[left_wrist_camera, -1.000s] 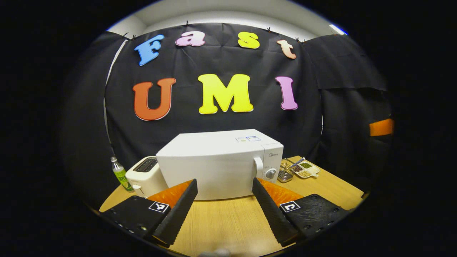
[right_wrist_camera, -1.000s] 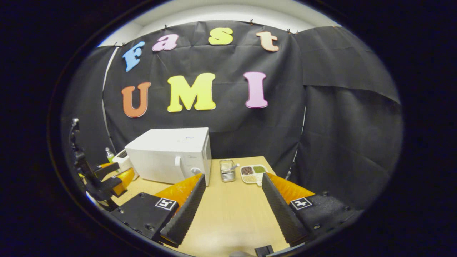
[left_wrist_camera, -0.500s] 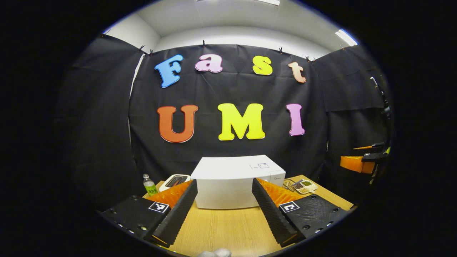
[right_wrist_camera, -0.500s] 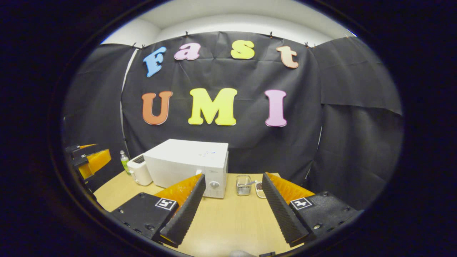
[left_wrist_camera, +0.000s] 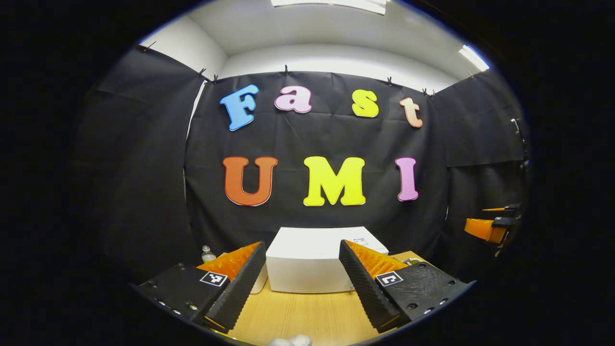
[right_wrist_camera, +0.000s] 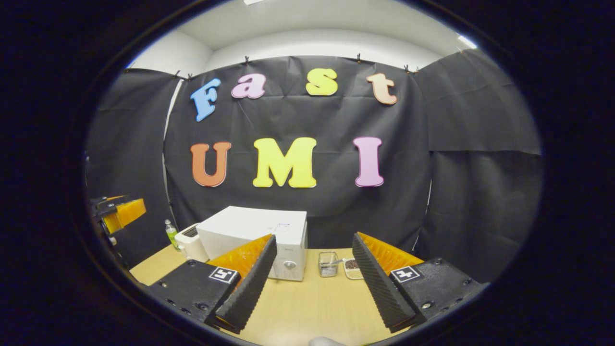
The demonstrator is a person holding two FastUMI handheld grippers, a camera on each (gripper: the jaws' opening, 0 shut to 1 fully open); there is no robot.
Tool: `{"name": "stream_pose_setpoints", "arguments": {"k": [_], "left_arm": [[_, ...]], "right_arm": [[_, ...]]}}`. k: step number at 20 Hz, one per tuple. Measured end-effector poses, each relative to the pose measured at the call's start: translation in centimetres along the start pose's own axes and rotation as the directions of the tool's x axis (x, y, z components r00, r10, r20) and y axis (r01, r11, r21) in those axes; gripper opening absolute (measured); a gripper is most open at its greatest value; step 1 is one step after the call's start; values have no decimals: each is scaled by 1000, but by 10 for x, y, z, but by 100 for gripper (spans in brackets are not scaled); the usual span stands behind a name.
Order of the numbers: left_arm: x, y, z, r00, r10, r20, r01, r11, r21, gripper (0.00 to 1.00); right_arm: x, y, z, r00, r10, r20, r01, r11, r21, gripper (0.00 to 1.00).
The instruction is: Open the microwave oven with the left hand, put the food in, and close the microwave oven.
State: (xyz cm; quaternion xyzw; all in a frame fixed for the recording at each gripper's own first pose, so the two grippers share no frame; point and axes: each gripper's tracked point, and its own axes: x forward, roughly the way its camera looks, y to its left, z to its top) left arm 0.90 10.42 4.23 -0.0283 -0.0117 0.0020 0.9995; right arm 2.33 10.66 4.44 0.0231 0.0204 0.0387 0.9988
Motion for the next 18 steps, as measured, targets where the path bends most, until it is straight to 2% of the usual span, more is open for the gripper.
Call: {"name": "stream_pose_setpoints", "arguments": {"k": [4, 5, 6, 7, 18], "left_arm": [[-1, -6, 1, 1000, -11, -1, 11, 1000, 3, 96], [-1, -8, 0, 1000, -16, -3, 16, 1000, 3, 96], [-2, -9, 1, 1000, -18, 0, 18, 1000, 3, 96], [-3, -9, 1, 1000, -17, 0, 17, 1000, 4, 96], [-3, -11, -4, 1000, -17, -9, 17, 1000, 7, 96]], "right_arm": [[0, -5, 0, 1000, -4, -7, 5, 1000, 26, 100], [-1, -6, 2, 1000, -6, -2, 6, 1000, 28, 92], [-1, -7, 3, 1000, -10, 2, 10, 1000, 26, 92], [-2, -7, 5, 1000, -10, 8, 10, 1000, 24, 100], [-4, -7, 6, 1000, -14, 16, 14, 999, 30, 100]]}}
